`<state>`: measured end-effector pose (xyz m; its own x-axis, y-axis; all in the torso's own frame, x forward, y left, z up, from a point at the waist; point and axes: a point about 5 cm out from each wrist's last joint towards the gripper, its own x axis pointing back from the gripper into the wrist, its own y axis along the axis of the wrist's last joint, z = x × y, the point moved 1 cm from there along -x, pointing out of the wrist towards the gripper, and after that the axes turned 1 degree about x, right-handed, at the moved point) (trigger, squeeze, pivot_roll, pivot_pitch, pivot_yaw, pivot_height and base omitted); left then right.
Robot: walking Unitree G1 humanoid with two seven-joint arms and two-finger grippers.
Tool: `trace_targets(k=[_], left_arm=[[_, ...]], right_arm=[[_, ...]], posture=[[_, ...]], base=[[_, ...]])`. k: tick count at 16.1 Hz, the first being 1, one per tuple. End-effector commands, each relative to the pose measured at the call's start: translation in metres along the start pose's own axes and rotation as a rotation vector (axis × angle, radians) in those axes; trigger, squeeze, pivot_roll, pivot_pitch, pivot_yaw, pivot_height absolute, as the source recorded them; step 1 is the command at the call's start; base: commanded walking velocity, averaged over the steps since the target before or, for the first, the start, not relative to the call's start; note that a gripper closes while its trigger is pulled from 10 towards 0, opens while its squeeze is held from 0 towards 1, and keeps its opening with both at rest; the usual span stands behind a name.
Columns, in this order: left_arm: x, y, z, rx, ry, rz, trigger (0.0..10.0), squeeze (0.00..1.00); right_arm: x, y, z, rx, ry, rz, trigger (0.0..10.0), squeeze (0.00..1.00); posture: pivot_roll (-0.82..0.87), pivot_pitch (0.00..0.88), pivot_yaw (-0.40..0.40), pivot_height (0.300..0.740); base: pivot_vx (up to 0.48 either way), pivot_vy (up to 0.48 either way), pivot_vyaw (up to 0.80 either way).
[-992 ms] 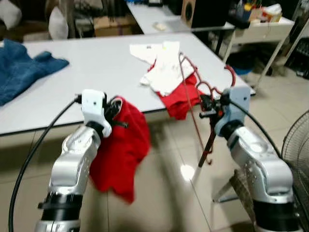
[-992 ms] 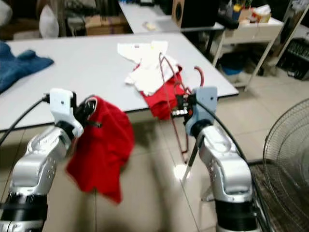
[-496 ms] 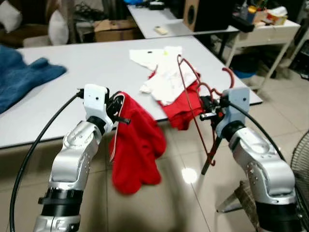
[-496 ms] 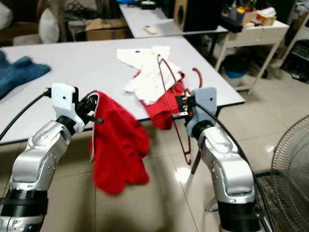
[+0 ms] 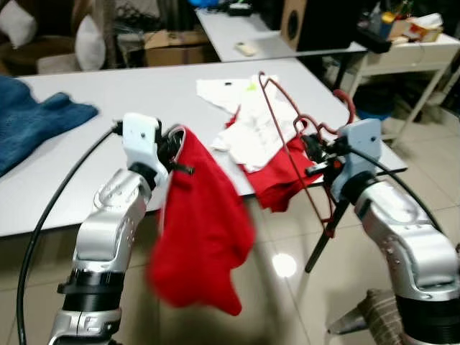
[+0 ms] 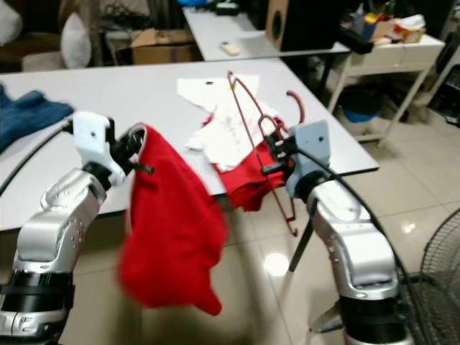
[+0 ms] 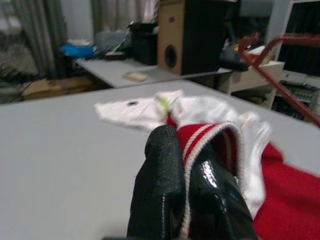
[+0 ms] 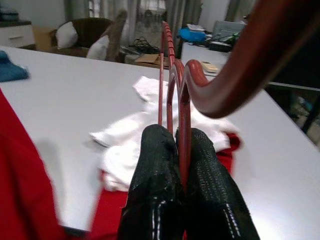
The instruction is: Hang hanger
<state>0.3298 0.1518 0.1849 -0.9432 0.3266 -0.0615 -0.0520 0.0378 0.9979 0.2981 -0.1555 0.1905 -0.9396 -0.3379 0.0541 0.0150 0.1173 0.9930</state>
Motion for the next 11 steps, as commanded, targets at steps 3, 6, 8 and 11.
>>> trace_targets(k=[3, 6, 8, 11], left_arm=[[-0.007, 0.014, 0.000, -0.018, -0.003, -0.050, 10.0, 0.00], [-0.009, 0.021, 0.010, -0.038, 0.021, -0.066, 10.0, 0.00], [-0.009, 0.038, 0.034, -0.094, 0.083, -0.090, 10.0, 0.00], [-0.011, 0.064, 0.057, -0.133, 0.114, -0.135, 10.0, 0.00]], right_arm=[[0.002, 0.005, 0.001, 0.019, 0.044, 0.003, 10.0, 0.00], [0.003, 0.007, 0.006, 0.026, 0.110, 0.005, 10.0, 0.00], [0.010, 0.009, 0.013, 0.128, 0.230, 0.032, 10.0, 0.00], [0.017, 0.012, 0.019, 0.186, 0.358, 0.025, 10.0, 0.00]], posture=[[-0.07, 0.000, 0.007, 0.740], [-0.07, 0.000, 0.005, 0.740], [-0.07, 0.000, 0.003, 0.740], [-0.06, 0.000, -0.004, 0.740]], base=[[0.391, 0.000, 0.00], [0.394, 0.000, 0.00], [0.394, 0.000, 0.60], [0.396, 0.000, 0.44]])
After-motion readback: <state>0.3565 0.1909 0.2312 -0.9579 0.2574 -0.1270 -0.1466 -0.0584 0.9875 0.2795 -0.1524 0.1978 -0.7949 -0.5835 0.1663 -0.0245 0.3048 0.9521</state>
